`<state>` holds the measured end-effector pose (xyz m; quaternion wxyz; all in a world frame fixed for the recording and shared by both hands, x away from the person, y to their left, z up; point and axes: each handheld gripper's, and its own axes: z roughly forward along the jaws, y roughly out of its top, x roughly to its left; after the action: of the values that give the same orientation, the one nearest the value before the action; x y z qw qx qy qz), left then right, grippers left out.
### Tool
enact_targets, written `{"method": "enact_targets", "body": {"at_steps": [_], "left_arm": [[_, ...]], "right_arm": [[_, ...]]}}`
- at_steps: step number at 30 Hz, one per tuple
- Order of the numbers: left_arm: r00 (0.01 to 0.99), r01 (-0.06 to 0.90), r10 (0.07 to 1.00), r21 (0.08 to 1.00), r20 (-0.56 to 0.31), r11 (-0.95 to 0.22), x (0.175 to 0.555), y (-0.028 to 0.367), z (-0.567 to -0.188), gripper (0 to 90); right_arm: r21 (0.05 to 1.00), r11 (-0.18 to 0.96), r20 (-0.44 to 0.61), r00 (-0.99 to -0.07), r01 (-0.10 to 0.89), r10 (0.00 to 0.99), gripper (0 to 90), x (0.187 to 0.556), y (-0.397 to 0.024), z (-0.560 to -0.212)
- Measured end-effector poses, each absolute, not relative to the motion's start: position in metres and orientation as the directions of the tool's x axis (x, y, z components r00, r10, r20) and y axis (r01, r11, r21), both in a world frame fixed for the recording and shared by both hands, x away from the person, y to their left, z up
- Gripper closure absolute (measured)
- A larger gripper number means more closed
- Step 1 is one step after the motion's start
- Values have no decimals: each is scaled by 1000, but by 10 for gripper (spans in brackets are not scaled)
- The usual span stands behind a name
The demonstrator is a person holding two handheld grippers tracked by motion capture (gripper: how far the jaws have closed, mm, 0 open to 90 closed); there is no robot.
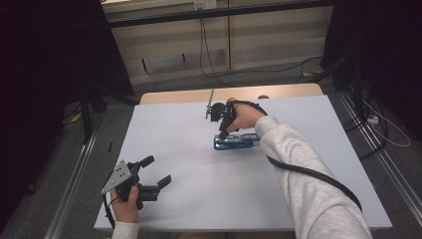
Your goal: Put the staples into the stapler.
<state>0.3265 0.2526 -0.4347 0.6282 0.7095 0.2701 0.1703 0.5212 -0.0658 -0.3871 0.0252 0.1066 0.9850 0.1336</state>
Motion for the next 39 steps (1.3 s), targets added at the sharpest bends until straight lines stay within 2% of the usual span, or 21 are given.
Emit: {"method": "enact_targets", "body": {"at_steps": [5,6,10,11,16,18,24,39], "left_arm": [[799,192,590,979,-115,-68,328,252,-436,36],[792,198,600,978,-118,-69,330,250,-436,36],[794,207,596,975,-120,-79,334,248,-437,33],[790,222,599,972,-130,-82,337,245,-436,32],[789,234,598,969,-142,-78,343,239,-435,32],[794,256,584,964,-166,-74,347,235,-435,31],[803,244,576,966,-154,-82,351,227,-432,31],[807,284,563,953,-178,-106,368,208,-432,29]], "right_arm": [[292,928,-21,-969,230,246,528,519,-73,-385],[310,915,-14,-962,257,274,479,518,-78,-384],[337,896,-5,-951,288,308,433,517,-87,-383],[348,888,-13,-945,301,326,388,516,-93,-383],[364,865,-7,-928,345,373,332,514,-106,-383],[376,857,-6,-924,353,383,330,512,-115,-381],[379,847,-11,-914,372,406,300,509,-130,-379],[406,814,0,-891,416,455,224,501,-159,-373]]}}
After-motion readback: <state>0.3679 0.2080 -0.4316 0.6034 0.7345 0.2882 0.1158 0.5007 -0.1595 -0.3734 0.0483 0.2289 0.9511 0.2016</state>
